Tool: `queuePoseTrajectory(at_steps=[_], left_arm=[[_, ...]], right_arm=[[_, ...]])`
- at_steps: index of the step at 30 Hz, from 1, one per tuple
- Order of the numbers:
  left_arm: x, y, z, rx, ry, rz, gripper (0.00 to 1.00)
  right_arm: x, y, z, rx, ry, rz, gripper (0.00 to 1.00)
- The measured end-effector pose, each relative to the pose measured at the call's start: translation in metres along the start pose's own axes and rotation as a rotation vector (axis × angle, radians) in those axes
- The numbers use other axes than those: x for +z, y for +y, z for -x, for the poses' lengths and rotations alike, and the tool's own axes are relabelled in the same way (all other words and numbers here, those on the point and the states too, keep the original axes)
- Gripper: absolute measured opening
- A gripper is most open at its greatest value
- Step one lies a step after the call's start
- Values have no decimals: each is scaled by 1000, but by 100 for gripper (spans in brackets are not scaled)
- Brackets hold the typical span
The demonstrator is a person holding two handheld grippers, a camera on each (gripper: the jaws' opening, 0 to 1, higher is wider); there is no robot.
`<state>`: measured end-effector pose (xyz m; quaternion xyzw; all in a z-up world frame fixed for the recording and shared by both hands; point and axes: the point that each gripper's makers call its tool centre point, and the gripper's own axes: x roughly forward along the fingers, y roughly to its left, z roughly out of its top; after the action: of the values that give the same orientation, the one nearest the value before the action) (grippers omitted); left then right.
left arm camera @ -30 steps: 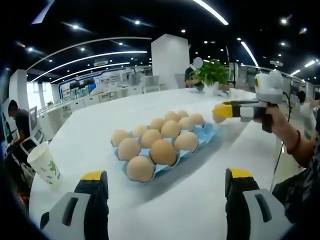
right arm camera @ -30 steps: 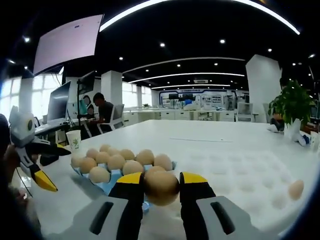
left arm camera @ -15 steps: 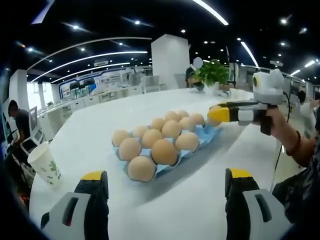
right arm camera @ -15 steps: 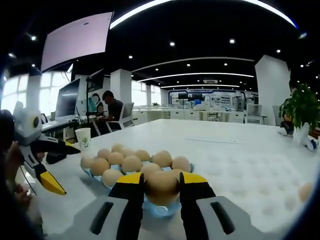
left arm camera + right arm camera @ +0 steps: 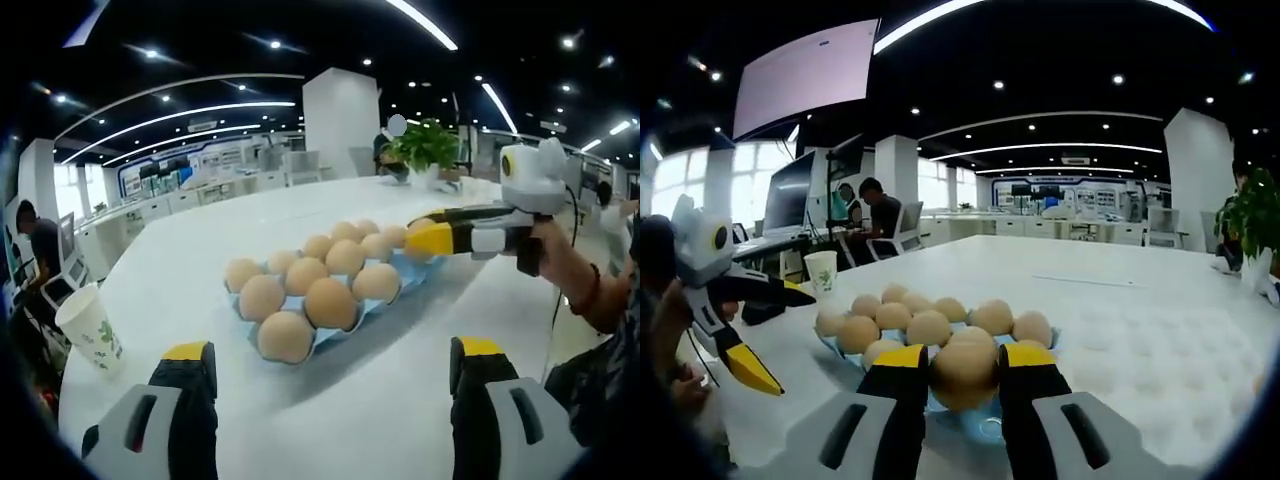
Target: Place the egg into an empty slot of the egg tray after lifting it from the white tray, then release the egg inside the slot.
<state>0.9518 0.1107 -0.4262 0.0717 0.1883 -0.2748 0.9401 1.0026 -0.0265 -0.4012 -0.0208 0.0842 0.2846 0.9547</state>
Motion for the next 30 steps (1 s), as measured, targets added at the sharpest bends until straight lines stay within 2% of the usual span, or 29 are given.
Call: queuePoseTrajectory(at_steps=[19,30], left_arm=[[-3,5,4,7,-3,8,99],[-3,4,6,9,-6,12,99]], right_arm=[[-16,15,-16,45,29,6,29],[-19,12,-16,27,37,-58,29]])
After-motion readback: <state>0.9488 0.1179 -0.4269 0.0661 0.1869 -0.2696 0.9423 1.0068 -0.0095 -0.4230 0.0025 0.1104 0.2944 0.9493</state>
